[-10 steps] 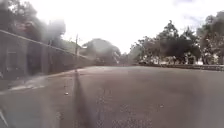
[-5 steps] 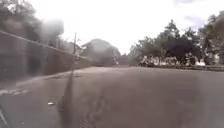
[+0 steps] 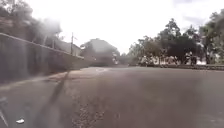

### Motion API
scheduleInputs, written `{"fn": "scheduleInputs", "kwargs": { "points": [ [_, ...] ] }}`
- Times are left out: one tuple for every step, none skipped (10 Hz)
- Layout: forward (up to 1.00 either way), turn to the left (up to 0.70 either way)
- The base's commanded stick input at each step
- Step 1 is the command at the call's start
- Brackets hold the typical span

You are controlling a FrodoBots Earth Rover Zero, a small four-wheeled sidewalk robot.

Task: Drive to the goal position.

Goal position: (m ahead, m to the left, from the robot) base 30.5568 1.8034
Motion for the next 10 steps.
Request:
{"fn": "scheduleInputs", "kwargs": {
  "points": [
    [1.0,0.0],
    [1.0,0.0],
    [1.0,0.0],
    [1.0,0.0],
    [1.0,0.0],
    [0.93,0.0],
    [0.52,0.0],
    [0.1,0.0],
    [0.0,0.0],
    [0.0,0.0]
  ]
}}
